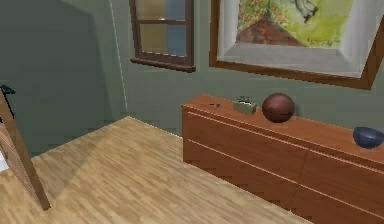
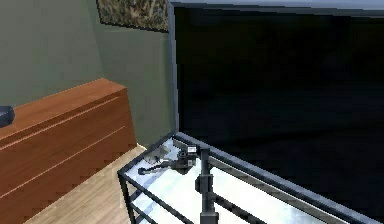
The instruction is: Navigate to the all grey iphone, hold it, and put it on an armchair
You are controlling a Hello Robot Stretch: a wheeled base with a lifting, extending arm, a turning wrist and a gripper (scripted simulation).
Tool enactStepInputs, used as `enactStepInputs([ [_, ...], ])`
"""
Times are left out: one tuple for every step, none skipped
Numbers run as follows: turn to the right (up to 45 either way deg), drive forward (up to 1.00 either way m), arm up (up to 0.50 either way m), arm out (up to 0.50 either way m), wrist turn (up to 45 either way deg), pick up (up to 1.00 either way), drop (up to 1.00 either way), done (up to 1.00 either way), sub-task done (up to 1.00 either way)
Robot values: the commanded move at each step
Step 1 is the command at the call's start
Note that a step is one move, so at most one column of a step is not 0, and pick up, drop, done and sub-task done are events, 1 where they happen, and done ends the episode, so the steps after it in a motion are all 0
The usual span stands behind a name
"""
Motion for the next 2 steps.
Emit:
enactStepInputs([
  [0.0, 0.0, 0.4, 0.0, 0.0, 0.0, 0.0, 0.0, 0.0],
  [0.0, 0.0, 0.0, 0.0, -45.0, 0.0, 0.0, 0.0, 0.0],
])
